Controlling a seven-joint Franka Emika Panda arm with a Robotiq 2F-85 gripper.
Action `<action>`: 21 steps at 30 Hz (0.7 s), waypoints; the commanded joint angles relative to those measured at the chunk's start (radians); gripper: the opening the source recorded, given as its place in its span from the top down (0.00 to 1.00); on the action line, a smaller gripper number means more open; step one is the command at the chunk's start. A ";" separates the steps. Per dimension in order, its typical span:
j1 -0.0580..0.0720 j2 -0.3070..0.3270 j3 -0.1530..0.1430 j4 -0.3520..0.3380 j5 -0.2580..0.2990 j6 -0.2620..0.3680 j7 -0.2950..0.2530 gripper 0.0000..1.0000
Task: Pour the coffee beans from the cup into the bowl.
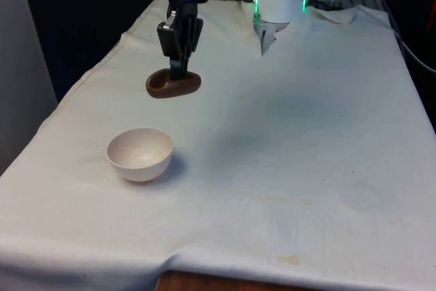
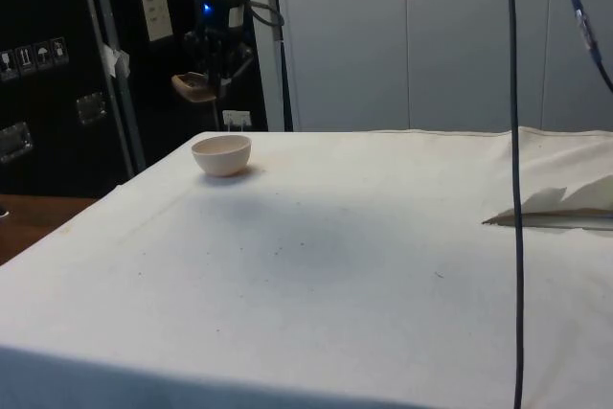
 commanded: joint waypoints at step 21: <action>-0.001 0.005 -0.016 0.020 0.006 -0.020 0.101 1.00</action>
